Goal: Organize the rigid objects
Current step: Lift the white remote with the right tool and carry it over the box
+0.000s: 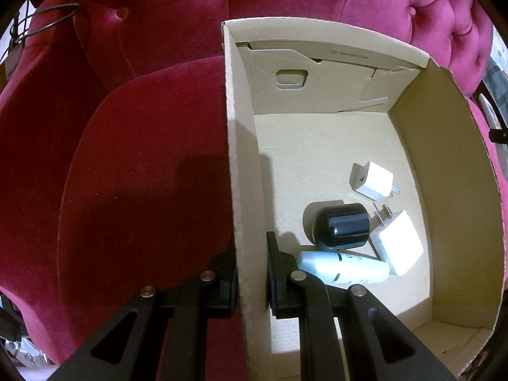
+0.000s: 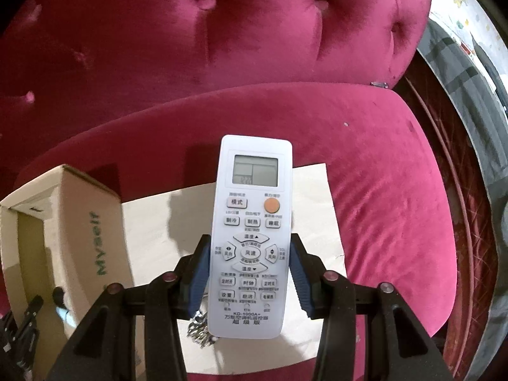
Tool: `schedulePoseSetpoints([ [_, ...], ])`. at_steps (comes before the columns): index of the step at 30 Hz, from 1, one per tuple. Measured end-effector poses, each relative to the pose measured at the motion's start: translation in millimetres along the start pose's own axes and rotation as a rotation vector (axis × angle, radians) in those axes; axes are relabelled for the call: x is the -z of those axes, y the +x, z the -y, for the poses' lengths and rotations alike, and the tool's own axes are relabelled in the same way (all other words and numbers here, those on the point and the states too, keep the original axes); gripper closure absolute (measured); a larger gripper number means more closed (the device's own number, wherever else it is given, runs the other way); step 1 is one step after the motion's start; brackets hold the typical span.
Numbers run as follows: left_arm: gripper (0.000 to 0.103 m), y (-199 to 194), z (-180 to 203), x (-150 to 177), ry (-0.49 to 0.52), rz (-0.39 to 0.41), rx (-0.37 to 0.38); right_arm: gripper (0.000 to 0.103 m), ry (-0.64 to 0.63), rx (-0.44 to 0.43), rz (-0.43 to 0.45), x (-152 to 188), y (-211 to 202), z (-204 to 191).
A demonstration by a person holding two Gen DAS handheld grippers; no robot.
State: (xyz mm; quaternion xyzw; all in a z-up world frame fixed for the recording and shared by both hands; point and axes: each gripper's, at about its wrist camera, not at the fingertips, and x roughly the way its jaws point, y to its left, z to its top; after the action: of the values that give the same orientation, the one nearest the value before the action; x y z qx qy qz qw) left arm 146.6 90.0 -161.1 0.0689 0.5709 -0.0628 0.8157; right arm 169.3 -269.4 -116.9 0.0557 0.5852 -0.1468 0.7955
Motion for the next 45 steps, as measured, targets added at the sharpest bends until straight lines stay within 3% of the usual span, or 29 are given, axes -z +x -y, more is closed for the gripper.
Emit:
schedulePoseSetpoints([
  [24,0.088,1.7,0.5,0.2,-0.004,0.000,-0.002,0.053,-0.219,-0.087,0.040,13.1,-63.0,-101.9],
  [45,0.088,0.9,-0.7,0.2,-0.006,0.000,0.002,0.053,-0.380,-0.210,-0.024,66.3,-49.1,-189.6],
])
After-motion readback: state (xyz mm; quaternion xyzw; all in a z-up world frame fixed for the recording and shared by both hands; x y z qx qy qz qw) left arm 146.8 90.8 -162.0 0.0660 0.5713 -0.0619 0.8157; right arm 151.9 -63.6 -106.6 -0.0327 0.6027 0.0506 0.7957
